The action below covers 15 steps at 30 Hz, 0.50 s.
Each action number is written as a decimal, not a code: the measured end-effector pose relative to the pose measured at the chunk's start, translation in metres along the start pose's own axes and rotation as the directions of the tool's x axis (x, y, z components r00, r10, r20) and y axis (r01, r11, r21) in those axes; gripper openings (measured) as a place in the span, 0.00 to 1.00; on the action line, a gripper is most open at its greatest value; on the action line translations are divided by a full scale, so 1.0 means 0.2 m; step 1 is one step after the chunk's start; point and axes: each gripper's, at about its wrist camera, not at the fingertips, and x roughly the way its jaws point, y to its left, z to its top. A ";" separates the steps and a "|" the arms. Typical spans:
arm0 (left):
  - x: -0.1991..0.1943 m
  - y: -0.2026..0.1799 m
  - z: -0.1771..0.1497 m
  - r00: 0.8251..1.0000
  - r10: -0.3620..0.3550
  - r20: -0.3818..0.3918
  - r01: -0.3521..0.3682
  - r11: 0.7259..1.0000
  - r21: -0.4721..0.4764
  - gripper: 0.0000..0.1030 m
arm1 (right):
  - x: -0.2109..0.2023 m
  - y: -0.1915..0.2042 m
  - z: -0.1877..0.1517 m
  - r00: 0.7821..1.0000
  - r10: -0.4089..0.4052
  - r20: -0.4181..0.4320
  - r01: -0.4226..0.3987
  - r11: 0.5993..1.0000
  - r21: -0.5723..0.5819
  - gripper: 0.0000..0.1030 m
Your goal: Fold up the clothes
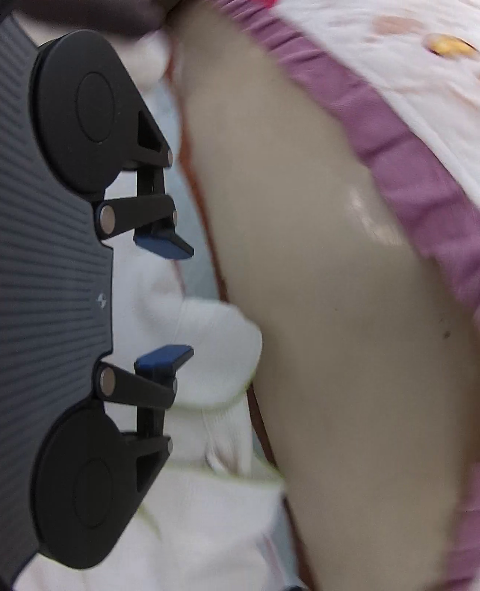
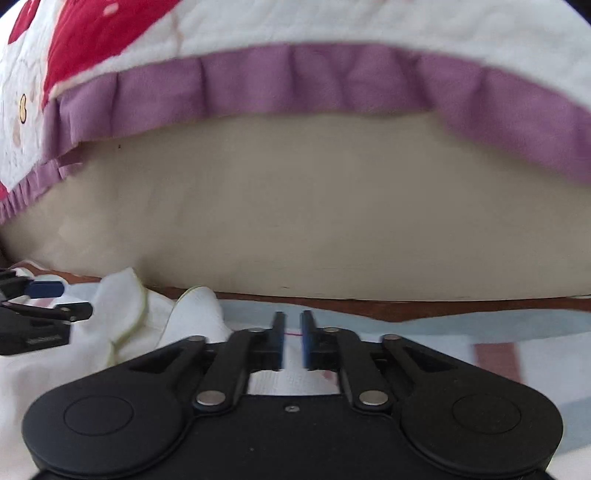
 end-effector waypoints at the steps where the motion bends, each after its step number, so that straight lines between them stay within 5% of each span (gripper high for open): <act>1: -0.02 0.02 -0.02 0.999 -0.040 0.007 0.041 0.999 -0.037 0.54 | -0.07 -0.05 -0.01 1.000 0.006 0.013 -0.006 1.000 0.029 0.34; 2: -0.05 0.05 -0.02 0.994 -0.107 0.012 0.108 0.991 -0.079 0.54 | -0.14 -0.10 -0.03 1.000 0.007 0.024 -0.008 0.998 0.065 0.43; 5: -0.09 0.07 0.02 0.956 -0.292 0.016 0.292 0.946 -0.138 0.54 | -0.41 -0.34 -0.16 0.999 -0.041 0.035 0.033 0.980 0.194 0.45; 7: -0.10 -0.03 0.05 0.942 -0.334 0.013 0.334 0.938 -0.094 0.61 | -0.60 -0.50 -0.30 0.994 -0.100 0.040 0.086 0.959 0.272 0.45; 10: -0.02 -0.18 0.09 0.952 -0.307 0.000 0.307 0.952 -0.002 0.80 | -0.79 -0.73 -0.49 0.979 -0.205 0.002 0.194 0.929 0.316 0.45; 13: 0.12 -0.29 0.10 0.951 -0.305 -0.046 0.306 0.952 0.010 0.80 | -0.90 -0.90 -0.58 0.930 -0.366 -0.019 0.359 0.899 0.250 0.46; 15: 0.20 -0.33 0.08 0.950 -0.304 -0.074 0.303 0.953 -0.025 0.80 | -0.97 -1.01 -0.60 0.874 -0.486 -0.014 0.476 0.849 0.227 0.60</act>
